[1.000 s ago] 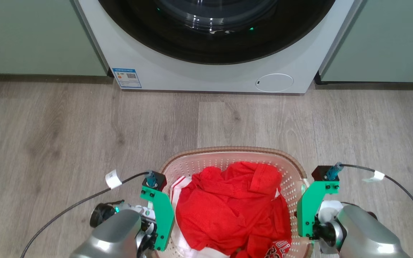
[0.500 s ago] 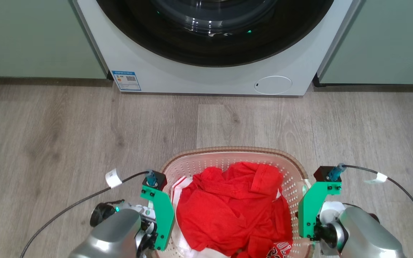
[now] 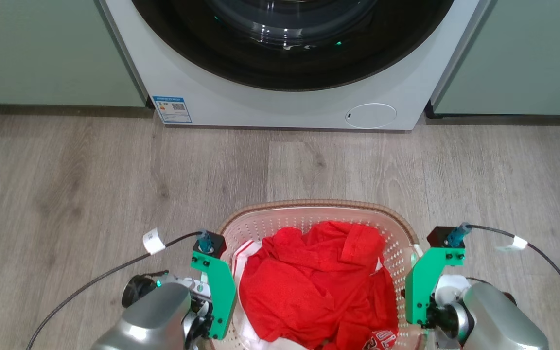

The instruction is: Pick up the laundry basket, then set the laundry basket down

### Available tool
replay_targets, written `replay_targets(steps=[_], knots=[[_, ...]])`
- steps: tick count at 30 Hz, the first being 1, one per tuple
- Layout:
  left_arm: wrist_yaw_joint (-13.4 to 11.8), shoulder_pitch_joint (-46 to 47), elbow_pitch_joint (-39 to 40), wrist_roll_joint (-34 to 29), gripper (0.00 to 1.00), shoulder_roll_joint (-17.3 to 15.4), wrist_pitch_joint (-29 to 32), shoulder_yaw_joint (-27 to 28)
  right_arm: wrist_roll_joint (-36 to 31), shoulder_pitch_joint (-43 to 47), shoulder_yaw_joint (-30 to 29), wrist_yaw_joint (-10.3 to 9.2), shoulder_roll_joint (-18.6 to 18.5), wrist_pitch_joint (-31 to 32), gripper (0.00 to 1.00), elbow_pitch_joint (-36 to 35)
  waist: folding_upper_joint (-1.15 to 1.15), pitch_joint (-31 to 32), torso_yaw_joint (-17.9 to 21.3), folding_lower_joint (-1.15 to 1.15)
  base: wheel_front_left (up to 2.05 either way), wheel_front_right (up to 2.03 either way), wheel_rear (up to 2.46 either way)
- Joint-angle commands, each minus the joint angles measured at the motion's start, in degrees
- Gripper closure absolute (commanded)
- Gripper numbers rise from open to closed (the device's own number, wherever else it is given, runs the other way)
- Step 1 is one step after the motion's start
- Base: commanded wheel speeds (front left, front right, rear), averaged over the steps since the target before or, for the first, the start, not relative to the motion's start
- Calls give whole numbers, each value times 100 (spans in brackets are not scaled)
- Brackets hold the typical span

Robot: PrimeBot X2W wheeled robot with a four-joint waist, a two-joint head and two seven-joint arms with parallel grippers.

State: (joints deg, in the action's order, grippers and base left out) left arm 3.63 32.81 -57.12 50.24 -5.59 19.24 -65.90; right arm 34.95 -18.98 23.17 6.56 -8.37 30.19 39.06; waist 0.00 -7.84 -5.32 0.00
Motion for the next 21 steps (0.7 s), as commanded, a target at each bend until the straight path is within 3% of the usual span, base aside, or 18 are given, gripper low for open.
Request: replay_targets(steps=[1,21], knots=[[98,49,291,-3,100,89,35,-33,-33,-132,78,92,289,-18,100,-468,0,1,2,0,0,0,0],[11,27,440,37,100,21,64,-83,-339,92,-302,92,416,207,100,-805,0,7,24,0,0,0,0]])
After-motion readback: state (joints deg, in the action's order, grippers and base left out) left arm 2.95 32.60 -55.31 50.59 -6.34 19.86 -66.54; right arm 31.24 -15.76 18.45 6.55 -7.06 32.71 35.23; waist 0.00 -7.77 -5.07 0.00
